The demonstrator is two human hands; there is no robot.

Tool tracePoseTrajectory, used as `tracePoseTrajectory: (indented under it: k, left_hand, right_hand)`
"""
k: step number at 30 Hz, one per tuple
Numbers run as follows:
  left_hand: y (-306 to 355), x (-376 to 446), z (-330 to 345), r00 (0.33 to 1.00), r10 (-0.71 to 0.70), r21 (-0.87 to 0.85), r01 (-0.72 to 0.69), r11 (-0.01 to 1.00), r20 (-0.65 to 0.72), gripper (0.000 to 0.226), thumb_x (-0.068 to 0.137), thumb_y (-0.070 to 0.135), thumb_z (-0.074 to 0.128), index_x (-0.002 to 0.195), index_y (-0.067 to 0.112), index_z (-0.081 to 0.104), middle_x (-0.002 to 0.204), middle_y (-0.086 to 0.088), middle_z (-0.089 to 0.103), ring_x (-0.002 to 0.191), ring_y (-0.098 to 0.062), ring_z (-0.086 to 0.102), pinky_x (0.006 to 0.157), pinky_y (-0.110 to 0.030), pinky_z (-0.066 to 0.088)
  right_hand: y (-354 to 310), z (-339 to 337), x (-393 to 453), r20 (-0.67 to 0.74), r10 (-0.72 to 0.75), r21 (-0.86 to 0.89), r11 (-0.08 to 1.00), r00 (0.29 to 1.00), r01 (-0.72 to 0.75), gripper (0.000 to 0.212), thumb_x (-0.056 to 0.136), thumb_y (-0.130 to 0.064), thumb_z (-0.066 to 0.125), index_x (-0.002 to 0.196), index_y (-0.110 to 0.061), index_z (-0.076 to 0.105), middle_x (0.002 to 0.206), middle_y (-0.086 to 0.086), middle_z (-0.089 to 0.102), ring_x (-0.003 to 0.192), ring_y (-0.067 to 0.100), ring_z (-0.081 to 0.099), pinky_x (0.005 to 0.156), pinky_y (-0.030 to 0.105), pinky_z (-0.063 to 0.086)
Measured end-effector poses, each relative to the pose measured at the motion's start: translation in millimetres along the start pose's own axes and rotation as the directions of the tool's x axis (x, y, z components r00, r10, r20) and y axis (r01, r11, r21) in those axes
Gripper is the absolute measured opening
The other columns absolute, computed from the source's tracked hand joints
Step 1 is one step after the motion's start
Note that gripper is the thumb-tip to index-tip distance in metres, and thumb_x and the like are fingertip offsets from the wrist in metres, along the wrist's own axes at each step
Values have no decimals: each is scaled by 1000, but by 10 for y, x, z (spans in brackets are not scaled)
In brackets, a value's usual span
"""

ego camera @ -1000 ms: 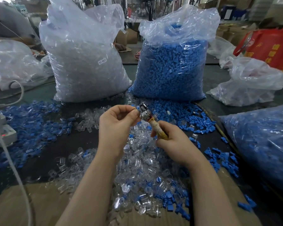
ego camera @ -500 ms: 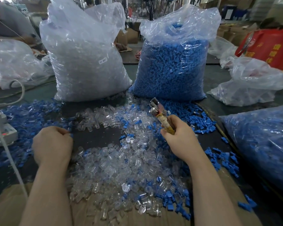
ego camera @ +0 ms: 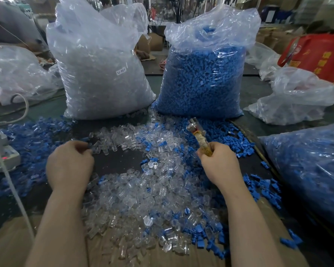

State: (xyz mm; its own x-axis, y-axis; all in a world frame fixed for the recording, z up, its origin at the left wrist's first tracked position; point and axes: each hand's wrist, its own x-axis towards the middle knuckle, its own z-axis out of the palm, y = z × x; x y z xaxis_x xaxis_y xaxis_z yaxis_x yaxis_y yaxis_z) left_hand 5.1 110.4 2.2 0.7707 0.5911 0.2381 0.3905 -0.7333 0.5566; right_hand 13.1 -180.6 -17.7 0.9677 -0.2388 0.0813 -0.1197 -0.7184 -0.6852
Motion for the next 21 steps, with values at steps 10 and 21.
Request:
tracePoseTrajectory:
  k: [10,21]
  left_hand:
    - [550,-357,305,837,309,-128,-282,951,452,11,91,26,66,101,28,70,88,12,67,80,-5,61,75,-26,48]
    - [633,-472,337,799,340,-75,-351,933,495,21,96,19,57,111,21,70,101,1,70,88,-17,65,78,-31,52]
  right_hand:
    - [20,5,-6,124,37,-257,966,992,-4,20,88,-40,63,82,-21,57,77,1,60,74,25,58,62,32,43]
    - [-94,95,-90,33,-65,-317,946,997,72,17,88,-38,63,91,-28,50,79,-6,52,72,23,49,58,32,36]
